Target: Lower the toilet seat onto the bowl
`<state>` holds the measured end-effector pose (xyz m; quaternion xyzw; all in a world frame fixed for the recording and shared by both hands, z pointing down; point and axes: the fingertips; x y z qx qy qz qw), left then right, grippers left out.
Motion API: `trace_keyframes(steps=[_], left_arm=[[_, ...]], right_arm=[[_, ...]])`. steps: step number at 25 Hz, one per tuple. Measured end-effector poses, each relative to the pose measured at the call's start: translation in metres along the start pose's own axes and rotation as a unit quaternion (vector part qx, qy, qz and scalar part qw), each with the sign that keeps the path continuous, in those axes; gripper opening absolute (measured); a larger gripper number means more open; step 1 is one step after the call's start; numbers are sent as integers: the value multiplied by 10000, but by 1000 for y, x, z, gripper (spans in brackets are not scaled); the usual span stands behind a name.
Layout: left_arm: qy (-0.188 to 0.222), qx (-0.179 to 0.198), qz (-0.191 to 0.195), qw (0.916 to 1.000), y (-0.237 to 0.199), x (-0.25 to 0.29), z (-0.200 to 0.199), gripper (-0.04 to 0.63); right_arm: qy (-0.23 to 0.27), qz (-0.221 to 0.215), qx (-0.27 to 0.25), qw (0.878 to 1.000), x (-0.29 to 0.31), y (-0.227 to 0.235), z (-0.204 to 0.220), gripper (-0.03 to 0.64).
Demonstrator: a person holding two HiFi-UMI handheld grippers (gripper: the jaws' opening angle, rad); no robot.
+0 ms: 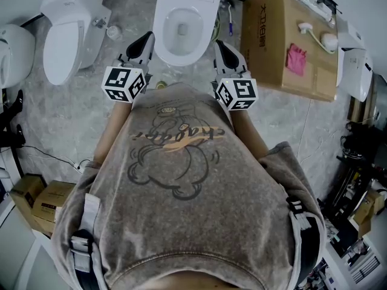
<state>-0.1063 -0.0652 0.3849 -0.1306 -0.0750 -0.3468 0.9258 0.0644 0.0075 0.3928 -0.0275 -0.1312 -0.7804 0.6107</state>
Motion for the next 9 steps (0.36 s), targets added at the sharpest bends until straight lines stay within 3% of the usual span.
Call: trace_keyframes(steps=[9], left_arm=[[-36,-18,-48,10000,1,-4,4,9]], right_arm=[[-5,16,22,10000,-5,1,3,28]])
Point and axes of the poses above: the fingertips, and each gripper's own axes: x forward along the fingers, y to its right, z out of its underside, and after that the axes turned 2 degrees about -z, right-handed
